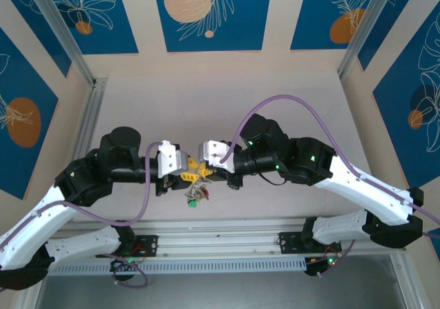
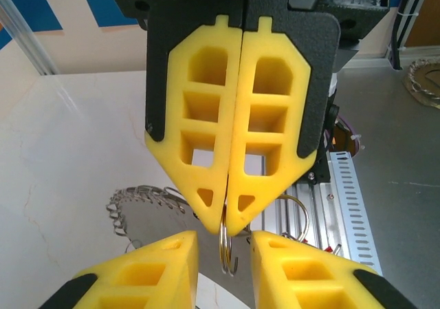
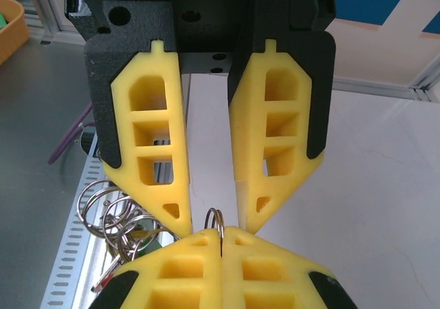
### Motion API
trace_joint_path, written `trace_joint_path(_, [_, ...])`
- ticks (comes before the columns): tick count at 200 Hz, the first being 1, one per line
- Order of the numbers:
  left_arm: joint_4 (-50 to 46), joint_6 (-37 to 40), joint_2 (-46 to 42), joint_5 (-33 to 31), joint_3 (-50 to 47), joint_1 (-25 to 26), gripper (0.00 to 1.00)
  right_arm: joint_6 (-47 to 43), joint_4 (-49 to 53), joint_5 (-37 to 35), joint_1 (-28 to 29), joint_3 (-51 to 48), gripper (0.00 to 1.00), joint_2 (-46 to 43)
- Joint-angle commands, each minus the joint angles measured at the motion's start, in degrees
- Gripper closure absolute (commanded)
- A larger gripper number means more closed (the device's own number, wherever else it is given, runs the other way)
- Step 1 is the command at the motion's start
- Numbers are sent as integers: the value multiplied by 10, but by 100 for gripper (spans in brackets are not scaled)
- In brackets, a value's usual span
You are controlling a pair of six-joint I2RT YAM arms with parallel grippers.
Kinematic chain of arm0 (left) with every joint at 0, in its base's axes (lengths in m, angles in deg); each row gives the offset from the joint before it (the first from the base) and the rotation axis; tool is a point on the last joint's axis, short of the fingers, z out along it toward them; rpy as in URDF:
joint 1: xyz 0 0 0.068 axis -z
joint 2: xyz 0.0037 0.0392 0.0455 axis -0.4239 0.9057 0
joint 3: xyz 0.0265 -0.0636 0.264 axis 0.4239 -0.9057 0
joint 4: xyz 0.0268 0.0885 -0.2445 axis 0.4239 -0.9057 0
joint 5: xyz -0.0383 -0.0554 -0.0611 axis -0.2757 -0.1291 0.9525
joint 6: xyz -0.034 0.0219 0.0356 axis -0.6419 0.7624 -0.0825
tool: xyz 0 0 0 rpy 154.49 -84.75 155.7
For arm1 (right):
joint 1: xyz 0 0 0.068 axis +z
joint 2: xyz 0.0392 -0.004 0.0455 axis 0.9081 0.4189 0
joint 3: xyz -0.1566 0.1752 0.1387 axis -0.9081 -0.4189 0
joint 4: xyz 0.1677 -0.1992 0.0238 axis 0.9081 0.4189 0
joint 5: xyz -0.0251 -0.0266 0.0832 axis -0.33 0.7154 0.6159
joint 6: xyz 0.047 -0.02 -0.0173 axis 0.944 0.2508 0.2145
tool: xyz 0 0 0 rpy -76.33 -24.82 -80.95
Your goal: Put the keys on the keyring
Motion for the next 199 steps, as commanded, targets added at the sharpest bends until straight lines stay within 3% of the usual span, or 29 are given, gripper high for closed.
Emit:
trace_joint_path(1, [4,1,-2,4,11,2,73,-9,-23,1,6,23,100,3])
trace_joint_path(34, [10,-4,0,13,1,2,84,-7,-25,-9,16,18,100,5])
trace_joint_path(51, [8,-1,0,13,2,2,100,-9,-26,-11,17,18,100,3])
trace_joint_path(83, [10,3,1,16,1,2,100,-10,-33,-11,17,17,100,-3])
trace_joint_path(104, [28,-2,-13,9,-9,3,100,-3,-40,-1,14,2,77,-22])
trace_joint_path(132, [55,-13,-33,26,-24,2,100,28,-57,42,-7,-40,67,-61])
trace_joint_path(153, [75,-22,-36,43,-31,2,100,57,-70,68,-22,-69,68,-87])
trace_joint_path(199, [156,-64,-56,68,-73,2,100,100,-89,122,-40,-117,82,-129])
